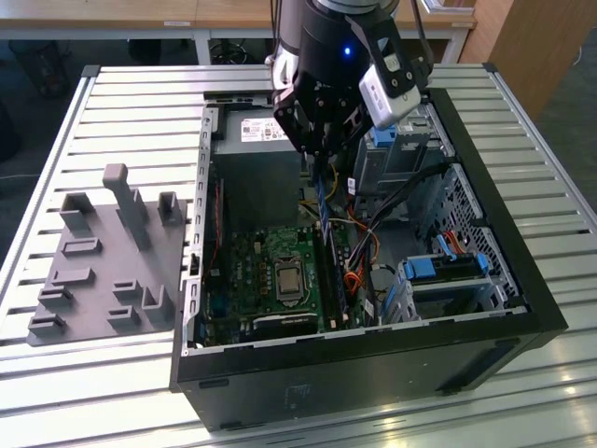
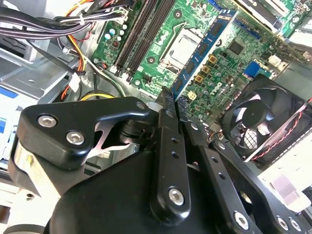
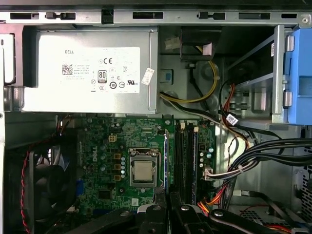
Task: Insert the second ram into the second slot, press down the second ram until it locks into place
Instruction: 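Insert the second ram into the second slot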
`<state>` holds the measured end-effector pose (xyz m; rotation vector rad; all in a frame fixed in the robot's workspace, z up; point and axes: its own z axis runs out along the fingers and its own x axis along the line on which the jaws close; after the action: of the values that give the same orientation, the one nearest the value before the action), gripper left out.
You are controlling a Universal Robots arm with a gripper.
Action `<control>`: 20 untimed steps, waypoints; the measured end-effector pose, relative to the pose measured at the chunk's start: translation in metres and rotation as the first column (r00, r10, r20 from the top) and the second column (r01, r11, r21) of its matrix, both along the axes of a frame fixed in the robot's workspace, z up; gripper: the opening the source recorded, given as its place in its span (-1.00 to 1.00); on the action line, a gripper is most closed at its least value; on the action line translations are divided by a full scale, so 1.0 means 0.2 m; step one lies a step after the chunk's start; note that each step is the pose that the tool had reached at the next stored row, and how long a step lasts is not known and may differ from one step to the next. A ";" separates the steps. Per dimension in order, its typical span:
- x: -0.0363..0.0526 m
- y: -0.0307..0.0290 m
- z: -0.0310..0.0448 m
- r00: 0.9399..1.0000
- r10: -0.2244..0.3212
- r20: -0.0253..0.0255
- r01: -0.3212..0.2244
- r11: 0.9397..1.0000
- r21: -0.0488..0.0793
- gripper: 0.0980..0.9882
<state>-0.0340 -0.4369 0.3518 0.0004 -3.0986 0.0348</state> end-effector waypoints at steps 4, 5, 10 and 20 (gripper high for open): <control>0.000 0.000 -0.006 1.000 0.000 0.000 0.000 1.000 -0.002 -0.91; 0.000 0.000 -0.007 1.000 0.000 0.000 0.000 1.000 -0.002 -0.91; 0.000 0.000 -0.014 1.000 0.000 0.000 0.000 1.000 -0.003 -0.91; 0.000 0.000 -0.025 1.000 0.000 0.000 0.000 1.000 -0.004 -0.91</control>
<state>-0.0340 -0.4369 0.3469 0.0003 -3.0986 0.0413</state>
